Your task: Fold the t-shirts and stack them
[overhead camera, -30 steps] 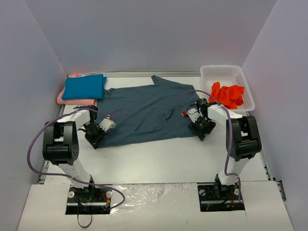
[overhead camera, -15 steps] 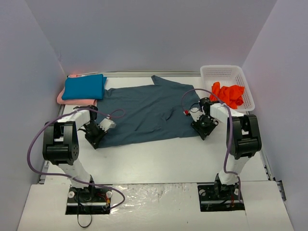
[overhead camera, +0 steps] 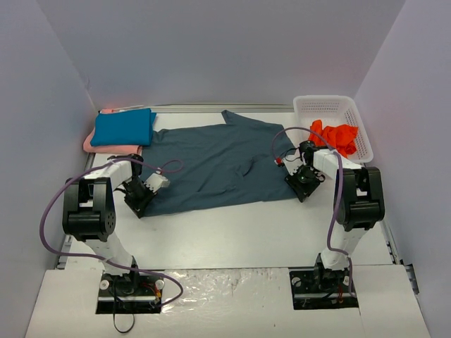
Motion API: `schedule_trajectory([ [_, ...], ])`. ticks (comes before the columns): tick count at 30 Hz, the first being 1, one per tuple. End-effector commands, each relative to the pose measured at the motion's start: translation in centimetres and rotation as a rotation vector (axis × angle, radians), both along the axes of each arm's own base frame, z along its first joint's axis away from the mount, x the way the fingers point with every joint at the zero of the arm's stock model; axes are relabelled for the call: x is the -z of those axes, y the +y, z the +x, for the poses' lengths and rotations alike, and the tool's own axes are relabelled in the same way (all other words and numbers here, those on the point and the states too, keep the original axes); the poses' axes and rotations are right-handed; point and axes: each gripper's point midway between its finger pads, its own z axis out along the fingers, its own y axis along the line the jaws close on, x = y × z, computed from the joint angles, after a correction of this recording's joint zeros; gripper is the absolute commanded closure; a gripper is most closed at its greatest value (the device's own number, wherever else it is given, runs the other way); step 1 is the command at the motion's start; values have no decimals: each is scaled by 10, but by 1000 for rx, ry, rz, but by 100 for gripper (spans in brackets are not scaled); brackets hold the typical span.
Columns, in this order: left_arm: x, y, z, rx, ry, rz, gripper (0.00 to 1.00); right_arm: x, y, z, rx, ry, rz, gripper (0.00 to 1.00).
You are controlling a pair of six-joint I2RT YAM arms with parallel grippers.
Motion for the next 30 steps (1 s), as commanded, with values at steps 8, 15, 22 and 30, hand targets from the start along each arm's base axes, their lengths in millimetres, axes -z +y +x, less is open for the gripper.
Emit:
schedule_trajectory([
  [8, -11, -3, 7, -4, -39, -13, 98, -3, 19, -5, -51, 1, 124, 64],
  [15, -10, -3, 8, -4, -35, -17, 98, 0, 24, -8, -68, 23, 163, 64],
  [22, -10, -5, 8, -3, -35, -26, 98, 3, 25, -11, -68, 39, 175, 92],
  [30, -17, -9, 12, -4, -46, -67, 98, -8, 15, -18, -47, 35, 167, 100],
])
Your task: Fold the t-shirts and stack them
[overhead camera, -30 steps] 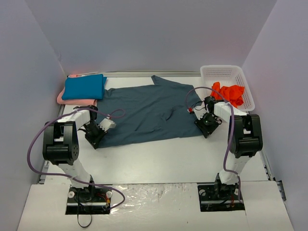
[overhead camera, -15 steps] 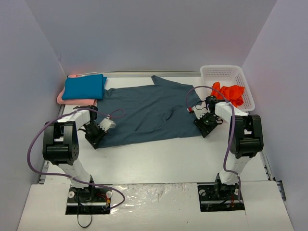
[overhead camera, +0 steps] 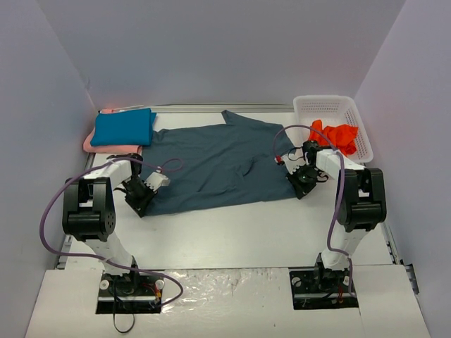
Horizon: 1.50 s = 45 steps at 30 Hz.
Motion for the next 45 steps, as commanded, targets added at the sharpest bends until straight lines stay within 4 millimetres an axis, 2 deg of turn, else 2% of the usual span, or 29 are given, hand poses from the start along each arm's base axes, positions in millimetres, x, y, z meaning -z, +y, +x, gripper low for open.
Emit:
schedule_trajectory([
  [1, -19, -1, 12, -2, -48, -26, 98, -13, -2, -21, 6, 40, 19, 100],
  [3, -25, 1, 12, 1, -51, -21, 98, -22, -5, -23, 10, 37, 16, 100],
  [6, -44, 4, 17, 1, -92, -14, 98, -50, -6, -22, 11, -18, 14, 100],
  [10, -78, 7, 25, -4, -198, -1, 98, -84, -5, -18, 16, -95, 22, 100],
  [16, -106, 17, 16, -21, -240, 19, 98, -121, -7, -28, 29, -161, 16, 100],
  [25, -161, 24, -3, -36, -363, 52, 98, -164, -5, -60, 25, -240, 38, 100],
  [27, -175, 23, -4, -37, -409, 51, 98, -180, -2, -64, 23, -276, 53, 100],
  [32, -191, 10, -10, -27, -447, -19, 98, -201, 1, -63, 30, -333, 77, 100],
  [34, -191, 2, -7, -31, -458, -61, 98, -203, 4, -56, 34, -338, 91, 100],
  [37, -184, -2, 8, -44, -448, -92, 98, -198, 5, -33, 58, -333, 102, 100],
  [39, -171, -3, 22, -55, -411, -114, 98, -188, 6, -10, 85, -316, 107, 100],
  [40, -167, -3, 31, -66, -407, -118, 98, -194, 6, 6, 87, -343, 113, 100],
  [41, -170, -1, 43, -79, -417, -129, 97, -182, 7, 20, 97, -306, 119, 100],
  [42, -159, 0, 55, -92, -373, -142, 97, -182, 8, 32, 106, -307, 122, 100],
  [43, -158, 2, 64, -110, -359, -152, 98, -183, 9, 44, 120, -307, 130, 100],
  [44, -160, 2, 86, -122, -362, -178, 98, -185, 10, 68, 128, -313, 138, 100],
  [45, -162, 7, 94, -154, -353, -191, 98, -188, 12, 80, 143, -320, 147, 100],
])
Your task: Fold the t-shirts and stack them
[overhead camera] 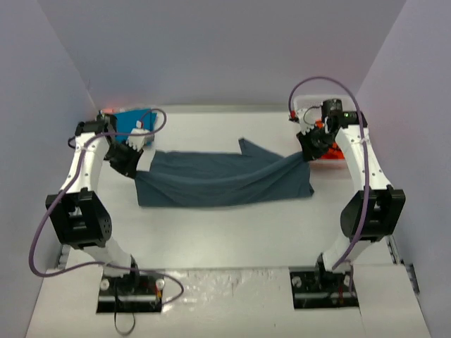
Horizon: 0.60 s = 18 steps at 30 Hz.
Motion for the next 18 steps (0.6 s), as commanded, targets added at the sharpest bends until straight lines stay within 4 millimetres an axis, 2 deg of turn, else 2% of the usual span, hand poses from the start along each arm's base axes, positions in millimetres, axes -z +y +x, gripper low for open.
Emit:
schedule_trajectory([
  [1, -17, 6, 48, -70, -55, -88, 98, -16, 2, 53, 65, -63, 49, 100],
  [2, -28, 10, 73, -82, -91, -99, 98, -27, 2, 79, 77, -104, 50, 100],
  [3, -35, 11, 80, -109, -87, -123, 98, -33, 2, 91, 84, -123, 53, 100],
  [4, -30, 13, 93, -123, -69, -137, 98, -51, 3, 114, 99, -175, 62, 100],
  [5, -60, 16, 113, -127, -161, -139, 98, -59, 4, 124, 105, -200, 69, 100],
  [6, -69, 13, 118, -149, -165, -170, 98, -68, 5, 131, 111, -215, 75, 100],
  [7, -73, 12, 127, -160, -171, -189, 98, -68, 6, 143, 130, -221, 89, 100],
  [8, -100, 11, 136, -160, -253, -199, 98, -99, 8, 153, 131, -308, 106, 100],
  [10, -133, 4, 140, -174, -344, -244, 98, -121, 10, 159, 144, -371, 123, 100],
  [11, -150, 2, 140, -176, -397, -254, 98, -144, 11, 160, 148, -431, 130, 100],
  [12, -162, 2, 146, -193, -458, -269, 98, -156, 11, 161, 151, -469, 137, 100],
  [13, -192, -1, 136, -193, -548, -273, 98, -178, 12, 154, 153, -522, 147, 100],
  [14, -205, -1, 133, -200, -596, -270, 98, -192, 13, 150, 157, -556, 157, 100],
  [15, -209, 0, 135, -211, -633, -273, 98, -200, 13, 150, 162, -591, 162, 100],
  [16, -230, -1, 122, -208, -694, -266, 98, -223, 12, 136, 163, -643, 172, 100],
  [17, -236, -3, 116, -204, -715, -267, 97, -229, 12, 131, 161, -658, 177, 100],
  [18, -232, -3, 112, -198, -708, -263, 98, -233, 15, 118, 148, -664, 188, 100],
])
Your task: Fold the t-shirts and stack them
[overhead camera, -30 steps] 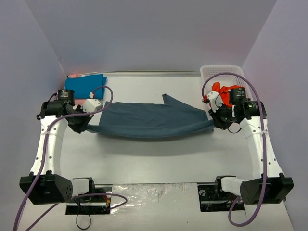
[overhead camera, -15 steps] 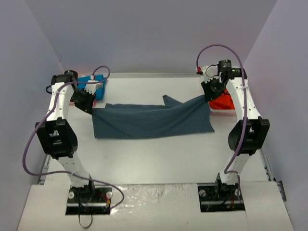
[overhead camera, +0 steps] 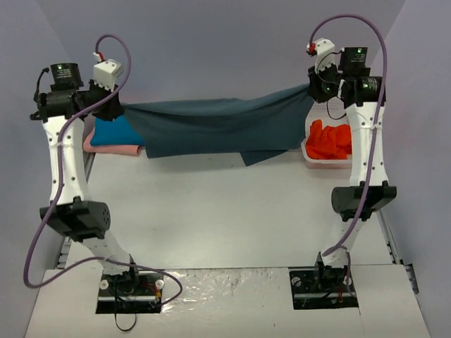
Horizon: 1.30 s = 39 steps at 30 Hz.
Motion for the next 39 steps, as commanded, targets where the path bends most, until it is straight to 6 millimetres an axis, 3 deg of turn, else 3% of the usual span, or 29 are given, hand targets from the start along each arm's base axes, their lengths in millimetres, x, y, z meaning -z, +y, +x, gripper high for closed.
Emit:
schedule_trajectory([
  [1, -66, -7, -31, -16, -205, -6, 98, -60, 6, -40, -10, -142, 41, 100],
  [3, -63, -4, -40, -23, -213, 26, 98, -54, 9, -53, -38, -128, 30, 100],
  [6, -46, -4, -66, -11, -202, 64, 98, -27, 8, -83, -57, -67, 6, 100],
  [8, -28, -7, -88, 7, -166, 76, 98, -6, 7, -111, -68, -23, -7, 100],
  [9, -18, -8, -96, 22, -146, 91, 98, -12, 7, -131, -74, -49, -14, 100],
  [10, -19, -11, -110, 29, -159, 101, 98, -6, 6, -141, -75, -36, -15, 100],
  [11, 1, -11, -118, 33, -114, 98, 98, 14, 5, -152, -73, 10, -15, 100],
  [12, 5, -11, -124, 31, -115, 109, 97, 7, 4, -169, -67, -22, -15, 100],
  [13, 1, -13, -136, 30, -142, 116, 98, 8, 5, -178, -60, -22, -6, 100],
  [14, 9, -14, -141, 31, -128, 111, 98, 16, 4, -187, -55, -7, -2, 100],
  [18, -6, -25, -166, 30, -199, 75, 98, -16, 6, -226, -32, -116, 44, 100],
  [23, -29, -38, -191, 65, -245, 56, 98, -68, 9, -253, -10, -255, 104, 100],
  [25, -41, -38, -190, 64, -278, 63, 98, -80, 7, -254, 0, -284, 107, 100],
  [28, -40, -33, -177, 54, -260, 63, 98, -78, 3, -237, 25, -260, 95, 100],
  [31, -22, -25, -154, 37, -192, 64, 97, -53, -2, -199, 52, -194, 66, 100],
  [35, 8, -11, -117, 13, -100, 69, 98, 1, -5, -140, 64, -65, 35, 100],
  [36, 24, -8, -103, 14, -51, 63, 98, 11, -6, -130, 63, -43, 29, 100],
  [37, 25, -5, -92, 15, -52, 67, 98, 13, -6, -117, 65, -46, 26, 100],
  [38, 42, -3, -75, 21, -3, 52, 98, 33, -6, -99, 66, 6, 25, 100],
  [39, 47, -1, -65, 21, 12, 46, 98, 41, -5, -89, 61, 24, 21, 100],
])
